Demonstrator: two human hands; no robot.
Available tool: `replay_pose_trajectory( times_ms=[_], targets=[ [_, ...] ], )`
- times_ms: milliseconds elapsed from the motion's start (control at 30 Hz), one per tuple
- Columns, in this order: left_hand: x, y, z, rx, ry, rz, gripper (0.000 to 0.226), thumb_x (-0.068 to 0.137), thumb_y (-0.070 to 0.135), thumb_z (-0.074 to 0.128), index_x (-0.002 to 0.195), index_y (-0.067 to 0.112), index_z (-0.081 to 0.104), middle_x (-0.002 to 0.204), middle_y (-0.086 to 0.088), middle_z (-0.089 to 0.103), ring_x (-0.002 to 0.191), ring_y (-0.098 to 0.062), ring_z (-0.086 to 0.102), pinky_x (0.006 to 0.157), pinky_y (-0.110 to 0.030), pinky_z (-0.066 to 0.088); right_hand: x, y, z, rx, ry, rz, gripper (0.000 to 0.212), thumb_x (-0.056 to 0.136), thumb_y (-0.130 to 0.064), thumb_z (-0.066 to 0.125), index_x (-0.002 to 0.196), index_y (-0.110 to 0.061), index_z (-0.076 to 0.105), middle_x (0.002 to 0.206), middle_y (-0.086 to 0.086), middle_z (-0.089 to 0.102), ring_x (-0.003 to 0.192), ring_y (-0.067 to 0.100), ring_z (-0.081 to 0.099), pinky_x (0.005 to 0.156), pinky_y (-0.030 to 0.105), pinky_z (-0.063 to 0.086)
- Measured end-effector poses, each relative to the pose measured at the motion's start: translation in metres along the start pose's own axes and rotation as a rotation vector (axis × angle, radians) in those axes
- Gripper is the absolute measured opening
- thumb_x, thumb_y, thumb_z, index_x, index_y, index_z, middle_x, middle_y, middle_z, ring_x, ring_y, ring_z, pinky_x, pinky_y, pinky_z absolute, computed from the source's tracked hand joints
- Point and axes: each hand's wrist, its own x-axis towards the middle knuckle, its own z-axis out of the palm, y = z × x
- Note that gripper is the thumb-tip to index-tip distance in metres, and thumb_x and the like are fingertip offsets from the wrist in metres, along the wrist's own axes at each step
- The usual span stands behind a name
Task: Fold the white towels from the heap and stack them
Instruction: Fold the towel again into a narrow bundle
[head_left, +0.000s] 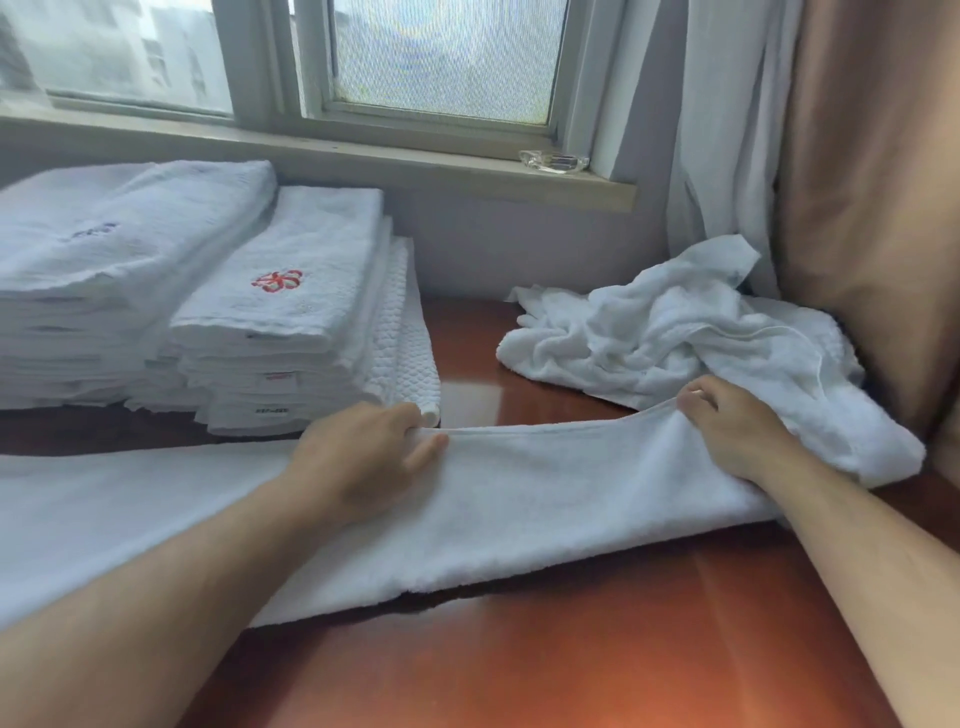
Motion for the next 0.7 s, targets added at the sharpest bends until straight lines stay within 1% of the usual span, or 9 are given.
replay_pose_trajectory(
  times_ms=[67,133,267,333,400,433,500,600,700],
  targets=[
    [0.002,-0.001,-0.002,-0.03,0.042,-0.05,0.047,0.092,0.07,0.03,0.075,0.027,0.039,0.093,0.0,0.067,0.095,-0.028,0.061,0.062,-0.035,0.035,0.003,-0.002,-0.001,0.04,0.04,-0.034,0.019,0.104,-0.038,0.048,0.093,-0.027,0.059,0.091,-0.005,0.064,0.082,0.007,0.055,0.065,0.024,0.038],
    [0.003,0.0,0.0,-0.036,0.028,-0.097,0.05,0.091,0.07,0.027,0.077,0.024,0.041,0.095,-0.001,0.067,0.094,-0.029,0.062,0.062,-0.036,0.035,0.005,-0.005,0.0,0.017,0.059,-0.039,0.021,0.104,-0.038,0.047,0.088,-0.028,0.056,0.088,-0.002,0.064,0.079,0.012,0.056,0.065,0.028,0.04],
    [0.004,-0.001,0.004,0.009,-0.051,-0.138,0.045,0.096,0.068,0.028,0.089,0.027,0.047,0.106,-0.001,0.068,0.099,-0.028,0.062,0.068,-0.037,0.04,0.001,-0.009,0.011,-0.196,0.02,0.057,0.024,0.101,-0.044,0.048,0.087,-0.025,0.053,0.09,0.004,0.065,0.081,0.022,0.057,0.076,0.043,0.048],
    [0.003,-0.006,0.004,-0.017,-0.059,-0.117,0.041,0.096,0.066,0.031,0.09,0.029,0.046,0.105,0.001,0.067,0.098,-0.027,0.061,0.069,-0.037,0.04,-0.007,-0.019,0.015,-0.347,0.128,0.047,0.023,0.095,-0.046,0.058,0.092,-0.023,0.056,0.1,0.006,0.065,0.09,0.029,0.057,0.079,0.043,0.046],
    [0.001,-0.015,0.002,-0.047,-0.073,-0.082,0.035,0.096,0.064,0.033,0.091,0.031,0.044,0.102,0.004,0.065,0.096,-0.025,0.06,0.069,-0.036,0.04,-0.016,-0.04,0.022,-0.479,0.23,-0.081,0.025,0.093,-0.037,0.063,0.107,-0.017,0.063,0.112,0.011,0.062,0.106,0.035,0.054,0.09,0.046,0.043],
    [0.0,-0.021,0.0,-0.062,-0.08,-0.073,0.035,0.096,0.064,0.033,0.091,0.031,0.044,0.099,0.005,0.064,0.094,-0.024,0.059,0.068,-0.036,0.04,-0.024,-0.056,0.028,-0.46,0.232,-0.159,0.023,0.093,-0.033,0.064,0.108,-0.015,0.066,0.112,0.012,0.062,0.11,0.035,0.053,0.096,0.047,0.042],
    [-0.006,-0.033,-0.005,-0.084,-0.085,-0.07,0.035,0.095,0.064,0.032,0.09,0.032,0.044,0.091,0.009,0.062,0.091,-0.023,0.059,0.066,-0.035,0.039,-0.044,-0.093,0.044,-0.296,0.125,-0.295,0.018,0.093,-0.031,0.062,0.1,-0.017,0.071,0.107,0.008,0.063,0.109,0.03,0.054,0.101,0.045,0.042],
    [-0.015,-0.054,-0.012,-0.042,-0.063,-0.082,0.03,0.094,0.068,0.032,0.085,0.04,0.038,0.092,0.011,0.063,0.094,-0.022,0.061,0.064,-0.034,0.036,-0.079,-0.144,0.076,-0.03,-0.189,-0.355,0.031,0.098,-0.042,0.052,0.099,-0.02,0.073,0.11,0.0,0.065,0.108,0.019,0.055,0.1,0.041,0.044],
    [-0.022,-0.073,-0.017,0.075,-0.017,-0.089,0.046,0.088,0.077,0.032,0.08,0.033,0.04,0.083,0.014,0.057,0.088,-0.019,0.06,0.059,-0.032,0.032,-0.102,-0.169,0.104,-0.063,-0.36,-0.486,0.041,0.103,-0.045,0.039,0.098,-0.015,0.066,0.108,-0.002,0.064,0.108,0.019,0.053,0.101,0.045,0.041]
  ],
)
